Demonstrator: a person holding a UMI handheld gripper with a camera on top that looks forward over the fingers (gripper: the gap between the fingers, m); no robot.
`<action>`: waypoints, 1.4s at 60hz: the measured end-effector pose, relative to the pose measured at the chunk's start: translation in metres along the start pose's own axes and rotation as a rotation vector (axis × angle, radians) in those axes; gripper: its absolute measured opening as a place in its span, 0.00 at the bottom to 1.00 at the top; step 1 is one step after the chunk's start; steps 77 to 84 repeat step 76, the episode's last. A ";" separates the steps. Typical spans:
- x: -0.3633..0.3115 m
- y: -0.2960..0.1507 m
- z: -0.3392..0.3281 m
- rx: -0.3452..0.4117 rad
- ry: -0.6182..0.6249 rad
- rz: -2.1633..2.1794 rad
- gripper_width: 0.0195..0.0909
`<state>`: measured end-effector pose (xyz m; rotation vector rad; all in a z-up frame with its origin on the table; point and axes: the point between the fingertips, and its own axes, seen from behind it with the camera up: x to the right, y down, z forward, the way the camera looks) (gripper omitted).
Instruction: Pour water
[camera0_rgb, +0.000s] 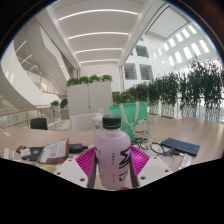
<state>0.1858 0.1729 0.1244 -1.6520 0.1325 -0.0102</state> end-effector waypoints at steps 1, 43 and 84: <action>-0.003 0.012 0.003 -0.011 0.004 -0.009 0.43; -0.024 0.051 -0.063 -0.243 0.070 0.000 0.92; -0.146 -0.056 -0.322 -0.252 0.181 0.001 0.90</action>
